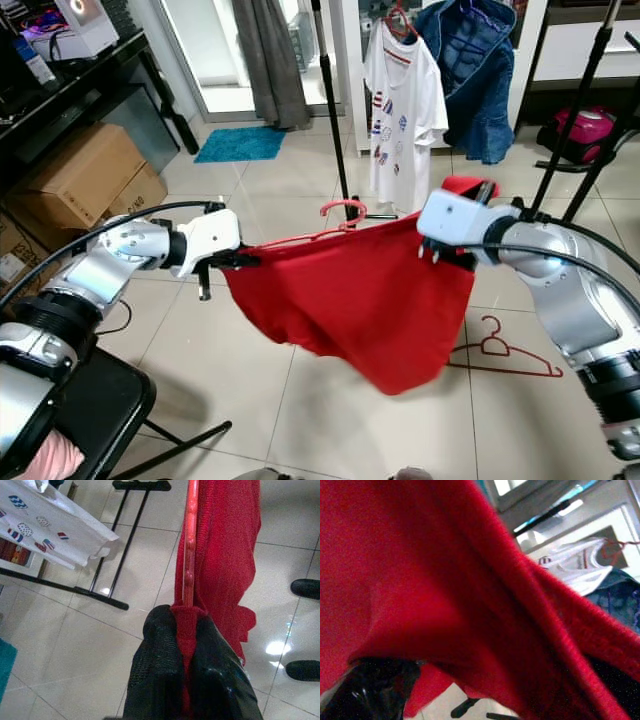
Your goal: Hang hanger
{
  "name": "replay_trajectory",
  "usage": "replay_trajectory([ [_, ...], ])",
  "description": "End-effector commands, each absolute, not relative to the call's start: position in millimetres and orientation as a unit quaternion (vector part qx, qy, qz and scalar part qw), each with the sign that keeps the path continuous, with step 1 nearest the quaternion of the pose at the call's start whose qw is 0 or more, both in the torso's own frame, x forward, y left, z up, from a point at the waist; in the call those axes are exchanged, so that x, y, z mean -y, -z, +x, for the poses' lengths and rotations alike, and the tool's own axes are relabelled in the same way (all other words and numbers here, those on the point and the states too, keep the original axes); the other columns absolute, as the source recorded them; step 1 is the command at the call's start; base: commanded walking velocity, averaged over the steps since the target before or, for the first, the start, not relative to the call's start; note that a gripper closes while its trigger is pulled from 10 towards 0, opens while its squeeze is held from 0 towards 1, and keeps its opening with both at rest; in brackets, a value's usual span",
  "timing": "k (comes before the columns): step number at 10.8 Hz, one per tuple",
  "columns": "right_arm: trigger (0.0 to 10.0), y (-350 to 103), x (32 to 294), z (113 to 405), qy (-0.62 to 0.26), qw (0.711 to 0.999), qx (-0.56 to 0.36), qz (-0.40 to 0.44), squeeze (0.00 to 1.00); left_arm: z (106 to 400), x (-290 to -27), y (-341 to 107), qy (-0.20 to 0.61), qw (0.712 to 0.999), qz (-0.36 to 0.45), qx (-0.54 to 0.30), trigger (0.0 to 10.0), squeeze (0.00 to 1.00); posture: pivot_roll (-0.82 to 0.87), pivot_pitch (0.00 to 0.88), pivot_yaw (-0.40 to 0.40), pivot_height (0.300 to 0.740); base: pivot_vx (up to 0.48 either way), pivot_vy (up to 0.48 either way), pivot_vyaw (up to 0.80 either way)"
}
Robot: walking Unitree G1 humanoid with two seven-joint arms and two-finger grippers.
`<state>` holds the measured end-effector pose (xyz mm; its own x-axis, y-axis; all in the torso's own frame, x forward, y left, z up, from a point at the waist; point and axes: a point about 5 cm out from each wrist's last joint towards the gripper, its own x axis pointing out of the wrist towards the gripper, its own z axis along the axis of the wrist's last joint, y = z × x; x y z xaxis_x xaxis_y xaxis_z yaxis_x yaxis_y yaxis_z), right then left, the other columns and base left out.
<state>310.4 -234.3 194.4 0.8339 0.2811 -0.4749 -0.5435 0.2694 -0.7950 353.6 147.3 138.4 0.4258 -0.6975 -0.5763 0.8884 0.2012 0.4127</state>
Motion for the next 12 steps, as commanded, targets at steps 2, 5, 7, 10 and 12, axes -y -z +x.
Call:
replay_trajectory([
  [2, 10.0, -197, 244, 308, -0.261, 0.771, -0.134, -0.564, 1.00, 358, -178, -141, 0.471, 0.776, 0.382, -0.174, 0.0, 0.00, -0.17, 0.000, 0.208, 0.740, 0.000, 0.000, 0.00],
  [5, 10.0, -201, 257, 310, -0.244, 0.763, -0.146, -0.580, 1.00, 359, -182, -141, 0.465, 0.773, 0.392, -0.182, 0.0, 0.00, -0.17, 0.000, 0.208, 0.740, 0.000, 0.000, 0.00],
  [7, 10.0, -207, 278, 317, -0.159, 0.768, -0.154, -0.601, 1.00, 357, -181, -138, 0.476, 0.766, 0.388, -0.188, 0.0, 0.00, -0.17, 0.000, 0.209, 0.740, 0.000, 0.000, 0.00],
  [10, 10.0, -197, 262, 307, -0.245, 0.773, -0.150, -0.566, 1.00, 361, -181, -138, 0.450, 0.780, 0.394, -0.185, 0.0, 0.00, -0.17, 0.000, 0.211, 0.740, 0.000, 0.000, 0.00],
  [12, 10.0, -198, 263, 304, -0.254, 0.769, -0.154, -0.566, 1.00, 362, -191, -136, 0.427, 0.765, 0.432, -0.212, 0.0, 0.00, -0.18, 0.000, 0.214, 0.740, 0.000, 0.000, 0.00],
])
